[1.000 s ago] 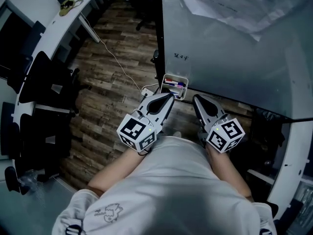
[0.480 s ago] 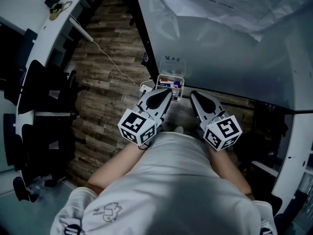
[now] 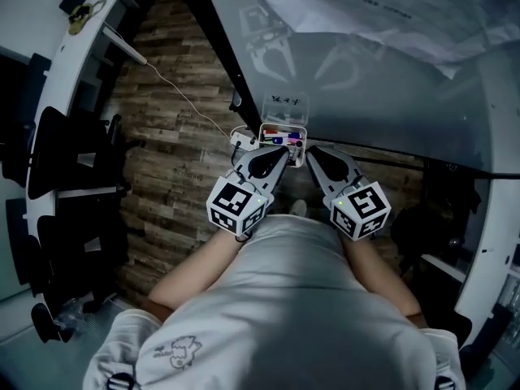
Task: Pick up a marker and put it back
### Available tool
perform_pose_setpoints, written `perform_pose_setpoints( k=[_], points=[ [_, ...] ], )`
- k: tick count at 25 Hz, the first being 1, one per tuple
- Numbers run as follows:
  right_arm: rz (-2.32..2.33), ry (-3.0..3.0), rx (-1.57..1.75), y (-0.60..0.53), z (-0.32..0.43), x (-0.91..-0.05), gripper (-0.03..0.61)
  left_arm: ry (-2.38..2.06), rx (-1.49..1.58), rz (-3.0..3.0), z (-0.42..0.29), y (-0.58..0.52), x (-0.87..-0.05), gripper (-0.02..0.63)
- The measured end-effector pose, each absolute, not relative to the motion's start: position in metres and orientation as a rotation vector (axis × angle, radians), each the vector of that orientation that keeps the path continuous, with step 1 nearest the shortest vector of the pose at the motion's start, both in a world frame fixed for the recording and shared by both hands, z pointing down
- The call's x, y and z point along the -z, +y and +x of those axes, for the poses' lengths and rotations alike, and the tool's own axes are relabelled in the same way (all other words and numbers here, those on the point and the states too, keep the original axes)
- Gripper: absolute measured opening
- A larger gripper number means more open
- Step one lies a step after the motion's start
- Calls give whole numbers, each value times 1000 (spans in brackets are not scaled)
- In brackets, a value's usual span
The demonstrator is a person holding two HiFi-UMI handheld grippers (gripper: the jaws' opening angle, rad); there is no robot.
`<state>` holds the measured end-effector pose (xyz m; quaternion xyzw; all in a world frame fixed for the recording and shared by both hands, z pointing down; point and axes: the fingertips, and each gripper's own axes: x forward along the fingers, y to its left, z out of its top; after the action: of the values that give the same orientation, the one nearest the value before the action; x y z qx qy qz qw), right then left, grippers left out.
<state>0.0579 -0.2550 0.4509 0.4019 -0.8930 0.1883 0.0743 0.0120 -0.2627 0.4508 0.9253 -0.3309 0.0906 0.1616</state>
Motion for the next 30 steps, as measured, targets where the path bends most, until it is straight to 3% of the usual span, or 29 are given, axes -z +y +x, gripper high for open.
perform_pose_setpoints(
  k=[7,17,30],
  points=[
    [1183,-2625,-638,-262,54,-478,16,-909,-281,2609,13,-268,-466,5],
    [1159,-2541,-711,-269,44,-508,84,-878,-310,2570,12,-276,-484,5],
    [1153,-2489,-768,-277,39,-525,84,-877,-325,2542,4,-282,-495,5]
  ],
)
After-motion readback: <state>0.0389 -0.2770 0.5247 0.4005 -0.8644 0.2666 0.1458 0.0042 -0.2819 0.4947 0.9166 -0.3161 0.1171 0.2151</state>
